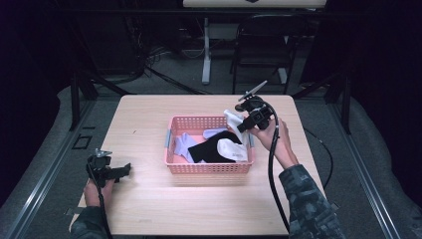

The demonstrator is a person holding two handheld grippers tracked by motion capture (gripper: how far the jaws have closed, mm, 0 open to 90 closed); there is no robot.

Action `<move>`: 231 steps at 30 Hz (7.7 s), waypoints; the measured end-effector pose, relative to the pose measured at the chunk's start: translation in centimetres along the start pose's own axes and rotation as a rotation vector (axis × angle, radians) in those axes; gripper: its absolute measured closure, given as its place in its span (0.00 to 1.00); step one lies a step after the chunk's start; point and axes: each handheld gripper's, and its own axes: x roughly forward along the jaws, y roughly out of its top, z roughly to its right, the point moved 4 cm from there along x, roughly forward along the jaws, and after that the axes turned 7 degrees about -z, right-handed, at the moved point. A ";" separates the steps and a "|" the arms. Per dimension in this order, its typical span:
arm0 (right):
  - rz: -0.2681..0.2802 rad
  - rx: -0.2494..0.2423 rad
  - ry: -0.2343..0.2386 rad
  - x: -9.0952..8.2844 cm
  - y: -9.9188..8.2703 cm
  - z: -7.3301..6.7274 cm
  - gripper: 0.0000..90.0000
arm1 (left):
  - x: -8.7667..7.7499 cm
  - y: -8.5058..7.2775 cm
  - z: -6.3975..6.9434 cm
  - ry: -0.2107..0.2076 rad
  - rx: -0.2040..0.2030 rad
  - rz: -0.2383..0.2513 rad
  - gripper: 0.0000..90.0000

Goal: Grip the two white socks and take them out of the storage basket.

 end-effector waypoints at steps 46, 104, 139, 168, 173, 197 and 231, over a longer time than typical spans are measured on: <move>-0.039 0.229 -0.072 -1.0 -10.5 9.8 0.93 | 0.0 0.0 0.0 0.000 -0.001 0.000 0.01; 0.019 0.143 -0.059 -1.9 -9.7 7.4 0.00 | 0.0 0.0 0.0 0.001 -0.001 0.000 0.01; -0.086 -0.076 -0.013 3.2 0.0 -1.3 0.19 | 0.0 0.0 0.0 0.001 -0.001 0.000 0.01; -0.270 -0.001 -0.127 11.9 -0.4 -0.4 0.62 | 0.0 0.0 0.0 0.000 -0.001 0.000 0.01; -0.288 -0.004 -0.135 12.2 -0.7 -0.1 0.85 | 0.0 0.0 0.0 0.000 0.000 0.000 0.01; -0.126 -0.025 -0.058 5.4 -0.2 -1.3 0.96 | 0.0 0.0 0.0 0.000 0.000 0.000 0.01; 0.048 -0.049 -0.121 -5.1 -0.2 -1.0 0.96 | 0.0 0.0 0.0 0.000 -0.001 0.000 0.01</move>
